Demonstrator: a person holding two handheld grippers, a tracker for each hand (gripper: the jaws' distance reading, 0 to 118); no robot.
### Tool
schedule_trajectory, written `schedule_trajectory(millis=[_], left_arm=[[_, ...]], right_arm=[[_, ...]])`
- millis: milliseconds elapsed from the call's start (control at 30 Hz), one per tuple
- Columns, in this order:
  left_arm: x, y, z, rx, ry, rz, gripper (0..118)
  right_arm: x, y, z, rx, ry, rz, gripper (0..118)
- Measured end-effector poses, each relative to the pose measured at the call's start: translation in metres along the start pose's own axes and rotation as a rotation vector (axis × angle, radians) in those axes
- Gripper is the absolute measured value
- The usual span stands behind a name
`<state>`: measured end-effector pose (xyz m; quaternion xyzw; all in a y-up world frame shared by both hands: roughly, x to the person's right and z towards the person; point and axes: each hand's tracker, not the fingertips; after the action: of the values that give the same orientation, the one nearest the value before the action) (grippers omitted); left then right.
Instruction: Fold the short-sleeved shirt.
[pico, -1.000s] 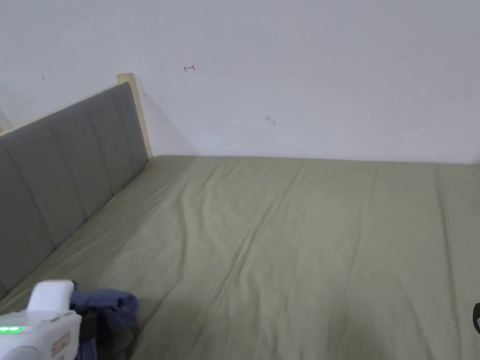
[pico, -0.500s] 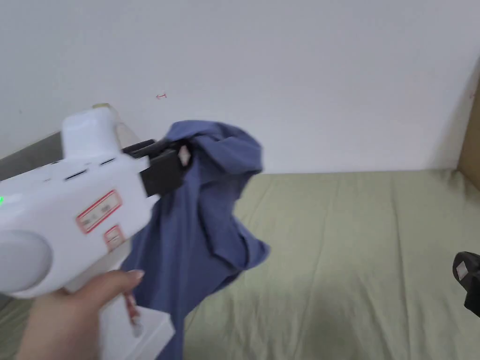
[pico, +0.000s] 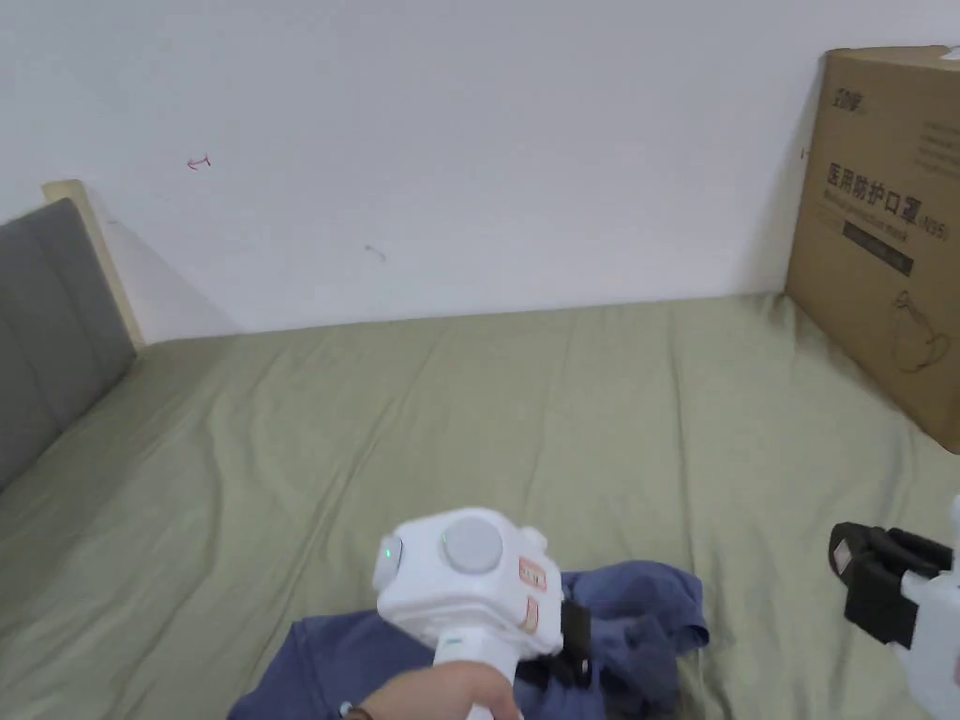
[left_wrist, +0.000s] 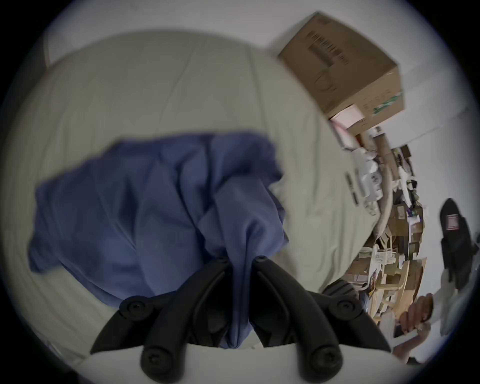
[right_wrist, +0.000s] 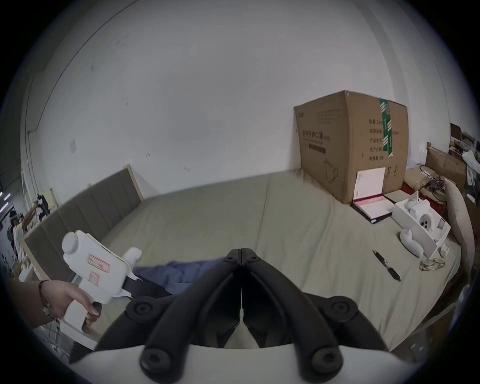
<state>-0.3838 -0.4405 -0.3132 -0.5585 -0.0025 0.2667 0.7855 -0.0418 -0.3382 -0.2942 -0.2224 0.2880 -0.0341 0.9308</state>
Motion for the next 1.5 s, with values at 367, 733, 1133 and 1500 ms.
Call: schedule_trajectory(millis=[367, 733, 1133, 1500], left_arm=[[0.007, -0.030, 0.054, 0.137, -0.047, 0.023, 109], [-0.001, -0.176, 0.226, 1.254, 0.301, -0.271, 0], [-0.020, -0.193, 0.222, 1.303, 0.425, -0.112, 0], [-0.167, -0.055, 0.152, 0.381, 0.271, 0.237, 9]], right_arm=[[-0.003, -0.009, -0.013, -0.084, -0.002, -0.020, 0], [-0.032, 0.009, 0.019, 0.201, -0.030, 0.035, 0], [-0.056, 0.008, 0.033, 0.338, -0.045, 0.062, 0], [-0.051, 0.006, 0.005, 0.134, 0.004, 0.019, 0]])
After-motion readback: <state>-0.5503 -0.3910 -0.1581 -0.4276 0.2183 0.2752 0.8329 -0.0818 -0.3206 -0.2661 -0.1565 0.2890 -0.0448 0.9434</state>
